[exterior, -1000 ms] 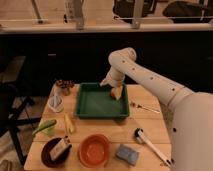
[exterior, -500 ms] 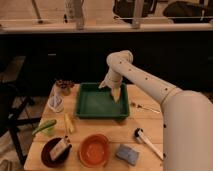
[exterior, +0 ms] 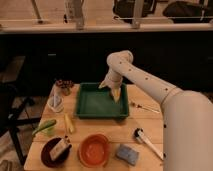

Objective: Place apple in table surface

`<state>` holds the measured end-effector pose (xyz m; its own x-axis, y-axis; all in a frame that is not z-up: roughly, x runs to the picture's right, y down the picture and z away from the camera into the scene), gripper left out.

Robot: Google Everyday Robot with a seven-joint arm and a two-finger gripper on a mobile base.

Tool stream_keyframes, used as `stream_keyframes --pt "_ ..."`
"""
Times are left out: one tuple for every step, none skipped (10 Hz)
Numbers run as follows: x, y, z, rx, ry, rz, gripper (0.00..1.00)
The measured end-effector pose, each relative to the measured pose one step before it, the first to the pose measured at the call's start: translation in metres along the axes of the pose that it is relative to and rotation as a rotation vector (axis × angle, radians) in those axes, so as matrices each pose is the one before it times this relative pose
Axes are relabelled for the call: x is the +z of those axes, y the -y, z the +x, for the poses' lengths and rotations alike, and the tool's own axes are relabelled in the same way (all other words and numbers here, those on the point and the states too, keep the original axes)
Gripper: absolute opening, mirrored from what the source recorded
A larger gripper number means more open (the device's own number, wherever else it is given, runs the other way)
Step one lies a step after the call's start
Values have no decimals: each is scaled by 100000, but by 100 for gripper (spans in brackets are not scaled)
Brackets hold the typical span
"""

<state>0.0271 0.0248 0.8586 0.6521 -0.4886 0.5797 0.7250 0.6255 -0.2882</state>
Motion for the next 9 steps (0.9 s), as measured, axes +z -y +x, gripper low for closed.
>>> stream_keyframes --pt "479 -33 583 -620 626 281 80" --pt "659 78 329 -435 524 -177 80" --pt "1028 254 365 -360 1174 -306 80" --pt "681 151 412 94 982 -388 80" --pt "696 -130 478 367 976 -916 80" --pt "478 118 396 78 642 -402 80" --pt "738 393 541 182 1428 -518 80" --pt "376 172 312 444 1016 -124 80" --pt "328 -83 488 828 808 -448 80"
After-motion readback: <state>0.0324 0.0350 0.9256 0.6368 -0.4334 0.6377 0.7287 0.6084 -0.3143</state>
